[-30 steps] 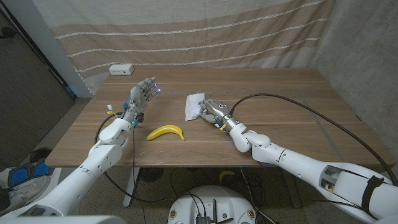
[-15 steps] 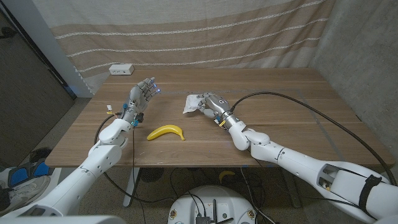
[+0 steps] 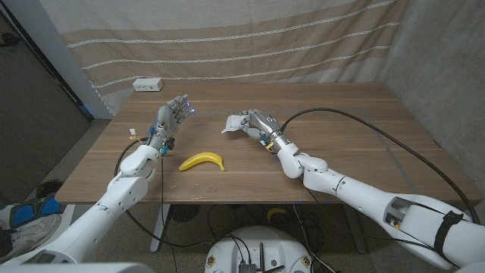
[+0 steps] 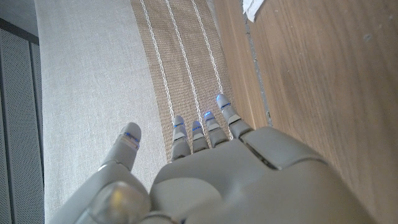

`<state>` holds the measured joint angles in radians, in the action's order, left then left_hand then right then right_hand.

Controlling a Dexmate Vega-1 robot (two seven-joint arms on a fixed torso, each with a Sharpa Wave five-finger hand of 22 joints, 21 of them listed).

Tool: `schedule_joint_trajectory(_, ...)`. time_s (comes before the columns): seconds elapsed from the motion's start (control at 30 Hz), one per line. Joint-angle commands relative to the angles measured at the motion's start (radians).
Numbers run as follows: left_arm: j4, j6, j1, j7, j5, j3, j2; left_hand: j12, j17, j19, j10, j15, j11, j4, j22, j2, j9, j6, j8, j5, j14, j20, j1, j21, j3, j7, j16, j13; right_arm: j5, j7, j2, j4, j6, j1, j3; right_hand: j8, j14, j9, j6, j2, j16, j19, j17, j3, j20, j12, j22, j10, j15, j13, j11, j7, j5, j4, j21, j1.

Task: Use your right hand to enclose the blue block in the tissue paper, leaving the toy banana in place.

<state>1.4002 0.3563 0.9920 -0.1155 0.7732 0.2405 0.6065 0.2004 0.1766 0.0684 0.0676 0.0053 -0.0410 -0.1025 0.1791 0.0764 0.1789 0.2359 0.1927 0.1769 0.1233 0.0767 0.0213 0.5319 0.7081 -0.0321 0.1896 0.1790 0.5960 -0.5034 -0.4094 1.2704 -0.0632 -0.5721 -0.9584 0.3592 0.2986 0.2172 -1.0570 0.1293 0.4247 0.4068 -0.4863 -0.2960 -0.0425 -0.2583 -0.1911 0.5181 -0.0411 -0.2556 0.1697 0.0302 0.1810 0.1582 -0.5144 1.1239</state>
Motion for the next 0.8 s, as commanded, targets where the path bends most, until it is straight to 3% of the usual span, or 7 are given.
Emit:
schedule_joint_trajectory(0.03,0.003,-0.008,0.002,0.004,-0.002,-0.001,0.005,-0.002,0.003,0.0,0.0,0.004,0.001,-0.003,0.003,0.038,0.005,0.005,-0.004,0.006,0.009,0.002,0.01,-0.003,0.004,-0.002,0.0,0.005,-0.094,0.117,0.015,0.027,0.028,0.014,0.032,0.007,-0.007,0.007,-0.002,0.0,-0.007,-0.006,-0.003,-0.002,-0.022,0.003,0.0,-0.001,-0.163,0.0,-0.001,-0.009,-0.002,-0.005,-0.003,-0.007)
schedule_joint_trajectory(0.5,0.035,-0.01,0.023,0.024,-0.007,-0.006,0.012,-0.002,0.002,0.001,0.001,0.004,0.005,-0.007,0.003,0.037,0.005,0.004,-0.005,0.006,0.006,0.001,0.013,-0.006,0.007,-0.002,-0.002,0.005,-0.211,0.262,0.016,0.089,0.091,0.026,0.069,0.011,-0.014,0.019,0.005,0.008,-0.01,-0.013,-0.005,-0.001,-0.013,0.004,0.0,0.002,-0.161,0.0,-0.014,-0.022,-0.004,-0.01,-0.004,-0.014)
schedule_joint_trajectory(0.8,0.066,-0.026,0.041,0.037,-0.011,-0.008,0.028,-0.002,0.001,0.001,0.001,0.004,0.003,-0.011,0.003,0.036,0.005,0.003,-0.005,0.005,0.008,0.002,0.015,-0.009,0.008,-0.002,-0.002,0.005,-0.297,0.352,-0.011,0.174,0.145,0.013,0.105,0.014,-0.007,0.035,0.019,0.013,-0.02,-0.02,0.004,-0.01,0.003,0.004,0.0,0.008,-0.153,0.001,-0.035,-0.057,0.0,-0.009,-0.005,-0.017)
